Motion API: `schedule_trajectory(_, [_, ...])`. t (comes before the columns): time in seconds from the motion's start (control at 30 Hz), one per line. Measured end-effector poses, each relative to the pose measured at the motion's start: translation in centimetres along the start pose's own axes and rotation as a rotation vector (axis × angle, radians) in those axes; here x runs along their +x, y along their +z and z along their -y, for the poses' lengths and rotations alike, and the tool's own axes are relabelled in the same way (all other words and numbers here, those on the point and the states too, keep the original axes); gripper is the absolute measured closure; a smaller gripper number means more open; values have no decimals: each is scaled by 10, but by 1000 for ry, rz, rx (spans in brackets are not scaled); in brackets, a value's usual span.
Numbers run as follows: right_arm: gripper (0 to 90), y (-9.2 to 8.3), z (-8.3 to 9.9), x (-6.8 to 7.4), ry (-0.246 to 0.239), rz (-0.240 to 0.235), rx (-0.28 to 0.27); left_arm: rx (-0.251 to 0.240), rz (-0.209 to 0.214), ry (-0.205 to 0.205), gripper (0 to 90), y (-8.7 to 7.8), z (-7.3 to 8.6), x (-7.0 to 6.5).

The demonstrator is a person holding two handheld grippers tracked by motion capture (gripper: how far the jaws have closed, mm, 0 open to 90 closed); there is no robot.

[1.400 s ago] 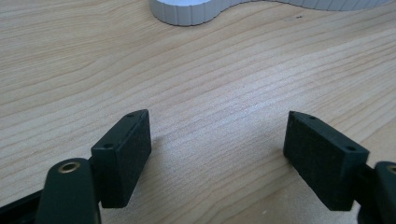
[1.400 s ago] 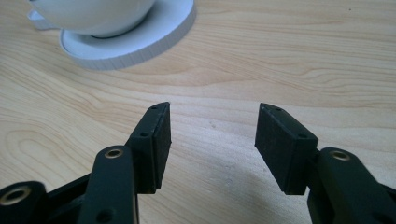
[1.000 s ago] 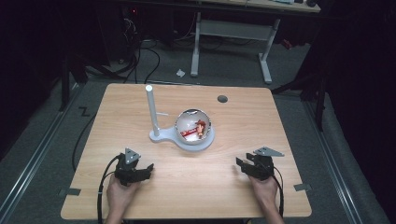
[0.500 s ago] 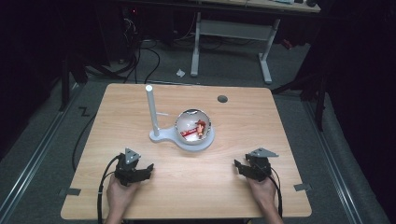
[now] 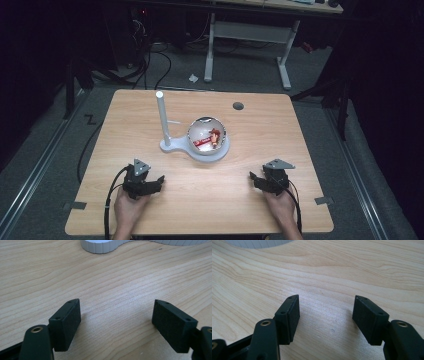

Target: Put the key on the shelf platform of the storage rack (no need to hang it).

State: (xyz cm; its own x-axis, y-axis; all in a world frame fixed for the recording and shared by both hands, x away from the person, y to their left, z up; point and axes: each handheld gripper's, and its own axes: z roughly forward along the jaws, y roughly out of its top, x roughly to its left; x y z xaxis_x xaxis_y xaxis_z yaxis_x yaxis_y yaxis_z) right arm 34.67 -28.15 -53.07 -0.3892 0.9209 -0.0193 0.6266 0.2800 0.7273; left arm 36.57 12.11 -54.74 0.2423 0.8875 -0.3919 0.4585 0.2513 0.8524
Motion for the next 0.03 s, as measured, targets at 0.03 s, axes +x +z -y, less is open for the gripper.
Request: schedule_trajectory(0.03, [390,0,0,0,0,0,0,-2,0,0,234,0,0,0])
